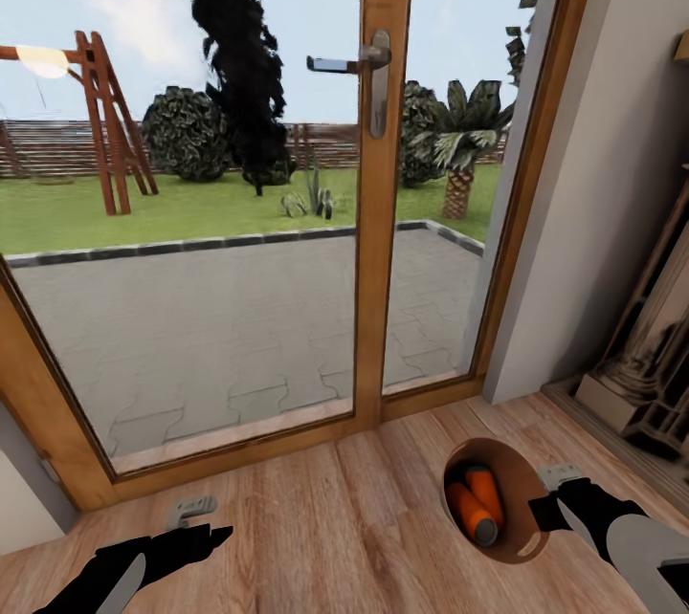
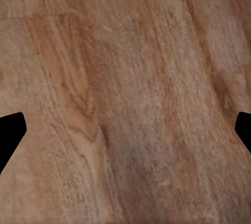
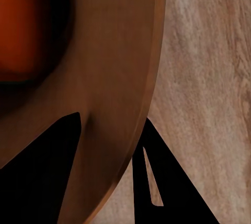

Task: Put the three can of soda from the living room inside the tash can in the kitchen.

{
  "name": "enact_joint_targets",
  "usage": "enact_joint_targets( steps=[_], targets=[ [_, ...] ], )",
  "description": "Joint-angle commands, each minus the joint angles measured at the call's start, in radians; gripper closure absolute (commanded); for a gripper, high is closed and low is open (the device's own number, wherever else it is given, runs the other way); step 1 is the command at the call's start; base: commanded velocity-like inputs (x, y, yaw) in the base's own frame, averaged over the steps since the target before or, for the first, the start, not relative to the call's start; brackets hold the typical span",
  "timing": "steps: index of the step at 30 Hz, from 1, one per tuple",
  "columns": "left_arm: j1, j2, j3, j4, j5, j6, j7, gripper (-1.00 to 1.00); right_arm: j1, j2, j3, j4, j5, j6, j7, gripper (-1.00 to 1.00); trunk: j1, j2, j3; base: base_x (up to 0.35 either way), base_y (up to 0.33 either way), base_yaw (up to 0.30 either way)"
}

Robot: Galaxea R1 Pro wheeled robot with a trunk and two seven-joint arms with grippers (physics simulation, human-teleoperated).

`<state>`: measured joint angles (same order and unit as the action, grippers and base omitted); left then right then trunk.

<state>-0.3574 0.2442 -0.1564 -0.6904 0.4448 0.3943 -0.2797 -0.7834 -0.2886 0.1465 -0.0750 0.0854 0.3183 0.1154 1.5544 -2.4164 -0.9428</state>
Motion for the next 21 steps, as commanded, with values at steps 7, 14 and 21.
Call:
enact_joint_targets(
  steps=[7, 14, 21],
  targets=[
    [0.001, -0.001, 0.000, 0.000, 0.000, 0.000, -0.002, -1.00, 0.000, 0.002, -0.015, -0.002, -0.004, 0.002, 0.000, 1.00, 0.000, 0.000, 0.000, 0.000, 0.000, 0.000],
    [0.001, -0.005, -0.001, 0.000, -0.001, -0.005, 0.007, -1.00, 0.000, 0.002, -0.015, 0.000, -0.004, 0.005, 0.000, 1.00, 0.000, 0.000, 0.000, 0.000, 0.000, 0.000],
    [0.001, -0.006, -0.002, 0.000, -0.002, -0.008, 0.007, -1.00, 0.000, 0.008, -0.015, 0.000, -0.004, 0.020, 0.038, 1.00, 0.000, 0.000, 0.000, 0.000, 0.000, 0.000]
  ],
)
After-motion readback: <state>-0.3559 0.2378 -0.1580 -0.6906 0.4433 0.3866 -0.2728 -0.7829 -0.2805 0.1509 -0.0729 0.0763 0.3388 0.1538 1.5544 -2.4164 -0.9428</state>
